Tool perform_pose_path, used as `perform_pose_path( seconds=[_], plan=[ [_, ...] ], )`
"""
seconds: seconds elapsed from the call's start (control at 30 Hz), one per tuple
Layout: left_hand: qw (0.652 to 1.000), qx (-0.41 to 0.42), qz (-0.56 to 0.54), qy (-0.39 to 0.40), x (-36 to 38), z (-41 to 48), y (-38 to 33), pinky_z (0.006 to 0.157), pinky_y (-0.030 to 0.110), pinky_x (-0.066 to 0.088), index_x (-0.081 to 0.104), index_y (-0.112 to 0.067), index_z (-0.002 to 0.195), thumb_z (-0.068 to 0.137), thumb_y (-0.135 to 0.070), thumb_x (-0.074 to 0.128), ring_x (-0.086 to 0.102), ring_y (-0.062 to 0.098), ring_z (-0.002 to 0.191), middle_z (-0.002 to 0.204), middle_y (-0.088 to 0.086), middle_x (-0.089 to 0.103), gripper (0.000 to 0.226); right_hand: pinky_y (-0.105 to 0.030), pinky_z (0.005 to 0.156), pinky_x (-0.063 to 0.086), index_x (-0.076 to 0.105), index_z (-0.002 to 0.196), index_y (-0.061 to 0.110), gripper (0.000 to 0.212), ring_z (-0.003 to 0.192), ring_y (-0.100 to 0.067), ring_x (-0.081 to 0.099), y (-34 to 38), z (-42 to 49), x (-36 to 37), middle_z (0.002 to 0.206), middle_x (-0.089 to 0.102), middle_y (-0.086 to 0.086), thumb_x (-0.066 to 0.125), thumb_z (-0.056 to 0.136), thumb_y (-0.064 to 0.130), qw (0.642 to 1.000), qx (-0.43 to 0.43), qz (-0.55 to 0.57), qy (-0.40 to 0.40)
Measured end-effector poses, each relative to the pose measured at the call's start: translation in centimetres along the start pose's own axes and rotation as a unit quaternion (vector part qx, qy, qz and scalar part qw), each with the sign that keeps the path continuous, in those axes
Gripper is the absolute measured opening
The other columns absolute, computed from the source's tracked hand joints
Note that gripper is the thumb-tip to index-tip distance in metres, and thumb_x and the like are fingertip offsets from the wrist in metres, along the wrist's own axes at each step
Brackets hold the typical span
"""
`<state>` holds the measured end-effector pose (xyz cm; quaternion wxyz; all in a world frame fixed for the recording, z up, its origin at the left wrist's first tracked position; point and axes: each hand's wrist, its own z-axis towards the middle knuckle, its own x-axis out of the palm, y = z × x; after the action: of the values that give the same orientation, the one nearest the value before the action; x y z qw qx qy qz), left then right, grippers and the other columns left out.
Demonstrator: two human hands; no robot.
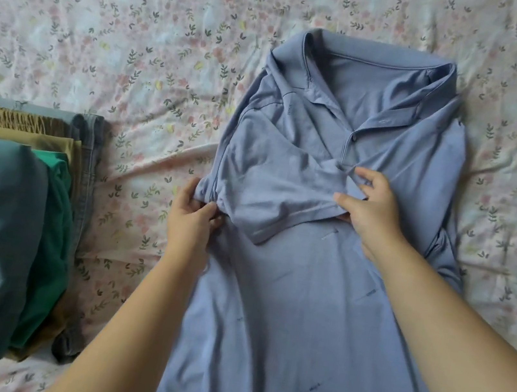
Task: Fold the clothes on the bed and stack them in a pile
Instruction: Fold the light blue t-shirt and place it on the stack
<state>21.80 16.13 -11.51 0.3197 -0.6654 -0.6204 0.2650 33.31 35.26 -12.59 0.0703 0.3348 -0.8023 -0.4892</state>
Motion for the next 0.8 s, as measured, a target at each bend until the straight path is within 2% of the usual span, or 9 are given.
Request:
perform_pose_path(
  seconds=[0.07,0.1,0.17,0.2,0.3,0.4,0.53,0.67,0.8],
  plan=[
    [0.989,0.026,0.145,-0.032,-0.6,-0.5,-1.0,0.052,0.020,0.048,0.050,-0.016,0.118,0.089,-0.002,0.049,0.061,0.007,0.057,0.081,-0.001,0.061,0.032,-0.045,0.085,0.052,0.048,0.120,0.016,0.048,0.085,-0.019,0.059,0.0,0.3,-0.4,0.088,0.061,0.000,0.064,0.078,0.002,0.999,-0.009,-0.042,-0.001],
    [0.962,0.058,0.261,-0.054,-1.0,-0.6,-1.6,0.059,0.026,0.048,0.052,-0.015,0.117,0.090,-0.012,0.050,0.062,0.012,0.063,0.078,-0.001,0.061,0.027,-0.042,0.082,0.051,0.049,0.116,0.017,0.042,0.078,-0.015,0.058,0.2,0.6,-0.8,0.082,0.061,0.002,0.064,0.078,0.005,0.998,-0.024,-0.061,-0.007],
    [0.853,0.151,0.490,-0.096,-1.4,-0.4,-3.1,0.066,0.031,0.038,0.053,-0.014,0.114,0.091,-0.025,0.050,0.057,0.020,0.074,0.079,0.003,0.061,0.026,-0.029,0.074,0.047,0.050,0.107,0.018,0.031,0.067,-0.007,0.054,0.8,1.4,-1.9,0.075,0.057,0.006,0.061,0.080,0.006,0.993,-0.069,-0.095,-0.033],
    [0.811,0.195,0.543,-0.099,-1.1,-0.2,-3.9,0.066,0.031,0.034,0.054,-0.013,0.113,0.091,-0.027,0.049,0.053,0.021,0.077,0.083,0.005,0.061,0.026,-0.020,0.069,0.044,0.051,0.105,0.016,0.027,0.063,-0.002,0.052,1.3,1.9,-2.6,0.073,0.055,0.008,0.059,0.081,0.006,0.988,-0.093,-0.116,-0.050],
    [0.783,0.270,0.560,-0.034,1.9,1.8,-6.0,0.069,0.030,0.033,0.056,-0.011,0.112,0.089,-0.021,0.053,0.053,0.026,0.088,0.097,0.011,0.060,0.026,-0.007,0.060,0.037,0.054,0.106,0.007,0.022,0.061,0.001,0.048,2.7,4.4,-4.4,0.077,0.053,0.001,0.057,0.084,0.006,0.970,-0.131,-0.182,-0.099],
    [0.748,0.337,0.568,0.062,6.9,4.5,-7.6,0.077,0.031,0.038,0.057,-0.007,0.116,0.087,-0.011,0.057,0.056,0.029,0.096,0.107,0.016,0.058,0.029,-0.032,0.072,0.044,0.055,0.108,0.006,0.029,0.065,-0.016,0.048,4.4,7.4,-6.1,0.087,0.051,-0.006,0.053,0.080,0.005,0.954,-0.168,-0.207,-0.134],
    [0.714,0.377,0.578,0.114,13.6,7.9,-10.0,0.091,0.039,0.042,0.050,-0.007,0.127,0.086,-0.005,0.056,0.052,0.033,0.110,0.124,0.018,0.051,0.041,-0.036,0.082,0.043,0.053,0.119,0.006,0.038,0.082,-0.021,0.050,7.2,10.8,-8.1,0.104,0.053,-0.014,0.057,0.081,0.001,0.941,-0.170,-0.250,-0.153],
    [0.648,0.402,0.632,0.135,18.0,10.1,-11.4,0.099,0.041,0.033,0.039,-0.011,0.138,0.086,-0.004,0.055,0.040,0.035,0.123,0.136,0.015,0.043,0.055,-0.039,0.098,0.038,0.048,0.129,0.013,0.048,0.120,-0.030,0.044,8.8,13.5,-8.9,0.131,0.047,-0.013,0.060,0.084,0.007,0.930,-0.172,-0.299,-0.126],
    [0.617,0.388,0.666,0.157,19.9,11.8,-11.5,0.098,0.042,0.035,0.043,-0.013,0.135,0.086,-0.010,0.056,0.045,0.034,0.120,0.134,0.013,0.049,0.050,-0.033,0.098,0.036,0.050,0.129,0.013,0.044,0.121,-0.027,0.046,9.4,15.4,-8.7,0.133,0.051,-0.008,0.060,0.086,0.011,0.934,-0.172,-0.302,-0.084]
  ],
)
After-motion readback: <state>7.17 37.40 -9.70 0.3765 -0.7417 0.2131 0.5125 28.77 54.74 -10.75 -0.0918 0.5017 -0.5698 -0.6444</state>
